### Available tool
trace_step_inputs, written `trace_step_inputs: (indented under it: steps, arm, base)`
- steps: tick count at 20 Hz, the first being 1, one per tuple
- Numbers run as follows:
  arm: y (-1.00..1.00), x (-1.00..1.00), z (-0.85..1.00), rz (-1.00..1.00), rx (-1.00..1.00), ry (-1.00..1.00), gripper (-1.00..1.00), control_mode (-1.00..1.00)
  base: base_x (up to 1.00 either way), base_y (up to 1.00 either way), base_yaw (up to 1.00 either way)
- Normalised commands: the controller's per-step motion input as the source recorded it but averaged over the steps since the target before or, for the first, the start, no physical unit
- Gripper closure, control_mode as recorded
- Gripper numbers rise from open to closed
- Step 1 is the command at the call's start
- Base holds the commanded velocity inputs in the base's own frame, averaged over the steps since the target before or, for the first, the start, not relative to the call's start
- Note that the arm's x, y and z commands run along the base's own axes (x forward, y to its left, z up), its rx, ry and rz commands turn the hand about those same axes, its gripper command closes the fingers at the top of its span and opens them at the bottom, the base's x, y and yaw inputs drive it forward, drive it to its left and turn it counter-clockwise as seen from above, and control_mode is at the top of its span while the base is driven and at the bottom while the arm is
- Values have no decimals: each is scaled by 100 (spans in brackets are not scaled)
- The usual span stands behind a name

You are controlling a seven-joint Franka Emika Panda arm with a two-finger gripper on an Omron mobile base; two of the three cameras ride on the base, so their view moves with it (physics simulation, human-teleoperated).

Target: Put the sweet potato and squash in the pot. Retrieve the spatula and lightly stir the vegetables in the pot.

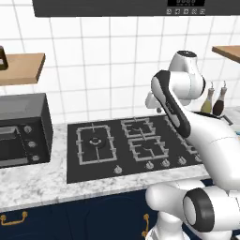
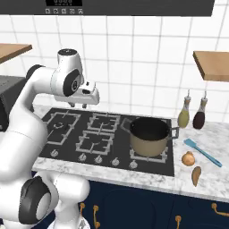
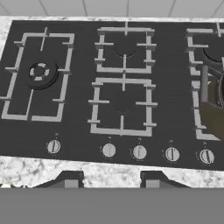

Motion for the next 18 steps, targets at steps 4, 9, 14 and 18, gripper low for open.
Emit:
trace_step_inputs:
  steps: [4, 9, 14, 18]
  arm:
    - [0, 0, 0, 0, 0, 0, -100, 100]
    - [0, 0, 0, 0, 0, 0, -100, 100]
    - [0, 0, 0, 0, 0, 0, -100, 100]
    - [0, 0, 0, 0, 0, 0, -100, 100]
  base:
    - [-4, -20, -1]
    - [-32, -98, 0]
    - [-12, -87, -2]
    - [0, -51, -3]
